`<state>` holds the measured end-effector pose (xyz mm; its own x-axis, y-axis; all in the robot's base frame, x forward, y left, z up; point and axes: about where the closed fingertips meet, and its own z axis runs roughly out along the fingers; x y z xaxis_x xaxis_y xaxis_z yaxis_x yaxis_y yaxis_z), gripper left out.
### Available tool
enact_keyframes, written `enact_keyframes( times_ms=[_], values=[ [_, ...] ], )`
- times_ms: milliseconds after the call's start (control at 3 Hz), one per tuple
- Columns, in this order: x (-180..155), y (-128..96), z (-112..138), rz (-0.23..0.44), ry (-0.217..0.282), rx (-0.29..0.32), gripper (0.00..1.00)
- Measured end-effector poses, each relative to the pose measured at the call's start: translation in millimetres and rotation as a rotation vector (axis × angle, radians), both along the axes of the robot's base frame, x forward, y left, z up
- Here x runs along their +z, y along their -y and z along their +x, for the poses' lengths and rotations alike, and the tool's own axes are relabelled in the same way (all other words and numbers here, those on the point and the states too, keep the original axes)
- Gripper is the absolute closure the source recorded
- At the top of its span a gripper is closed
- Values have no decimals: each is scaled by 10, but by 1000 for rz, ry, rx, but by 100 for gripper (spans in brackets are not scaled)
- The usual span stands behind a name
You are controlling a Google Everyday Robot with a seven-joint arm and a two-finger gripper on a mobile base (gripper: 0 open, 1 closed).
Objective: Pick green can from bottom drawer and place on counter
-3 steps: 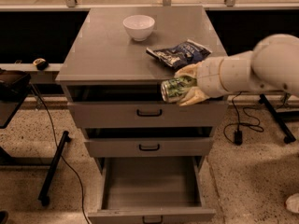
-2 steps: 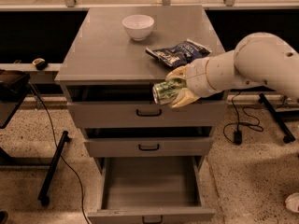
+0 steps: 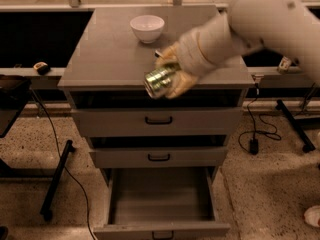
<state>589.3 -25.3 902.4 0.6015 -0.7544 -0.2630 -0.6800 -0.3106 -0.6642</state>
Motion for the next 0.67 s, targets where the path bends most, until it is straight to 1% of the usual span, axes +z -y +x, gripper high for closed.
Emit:
enact_keyframes(
  times_ms=[333,667],
  values=[
    [296,-594,-3,-101,13,149,100],
    [181,-1116,121,-124,-75,261,100]
  ],
)
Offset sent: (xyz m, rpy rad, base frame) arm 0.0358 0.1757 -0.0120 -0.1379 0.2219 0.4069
